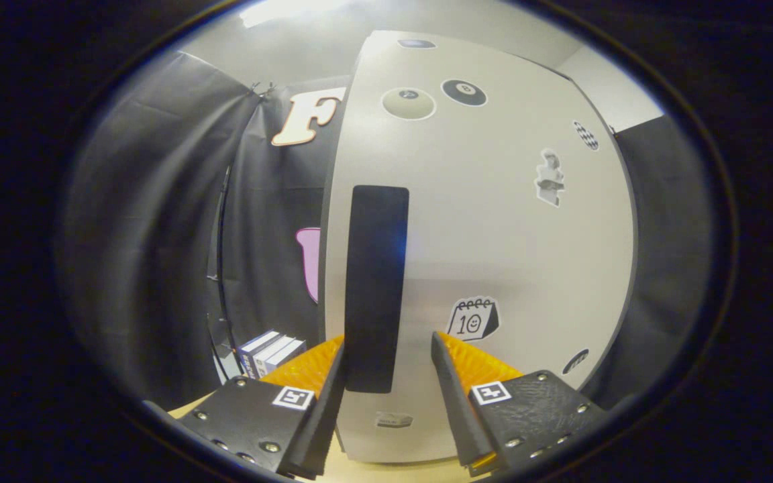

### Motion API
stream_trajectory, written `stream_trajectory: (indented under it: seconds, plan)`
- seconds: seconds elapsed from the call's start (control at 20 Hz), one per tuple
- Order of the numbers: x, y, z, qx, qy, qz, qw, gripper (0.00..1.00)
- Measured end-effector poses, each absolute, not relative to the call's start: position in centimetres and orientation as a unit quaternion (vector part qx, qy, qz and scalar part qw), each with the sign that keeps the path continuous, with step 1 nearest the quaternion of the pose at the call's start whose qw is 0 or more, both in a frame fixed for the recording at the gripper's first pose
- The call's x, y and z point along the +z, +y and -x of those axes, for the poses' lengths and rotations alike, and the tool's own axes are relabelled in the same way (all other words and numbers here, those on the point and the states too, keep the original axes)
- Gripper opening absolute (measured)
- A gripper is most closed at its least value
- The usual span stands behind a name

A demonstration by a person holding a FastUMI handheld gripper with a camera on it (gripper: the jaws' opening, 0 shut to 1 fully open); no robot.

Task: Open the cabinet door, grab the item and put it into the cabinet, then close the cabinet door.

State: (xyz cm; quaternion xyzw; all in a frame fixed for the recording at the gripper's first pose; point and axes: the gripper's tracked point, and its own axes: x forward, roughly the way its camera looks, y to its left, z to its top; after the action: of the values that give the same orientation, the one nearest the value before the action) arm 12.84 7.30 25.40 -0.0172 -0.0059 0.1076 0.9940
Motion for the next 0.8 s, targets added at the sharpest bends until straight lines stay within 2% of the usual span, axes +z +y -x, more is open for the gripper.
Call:
stream_trajectory:
  seconds: [0.4,0.8]
  plan:
    - [25.4,8.0,-14.8,0.093,-0.006,0.014,0.996,0.72]
    - [25.6,7.4,-13.0,0.109,0.015,-0.005,0.994,0.72]
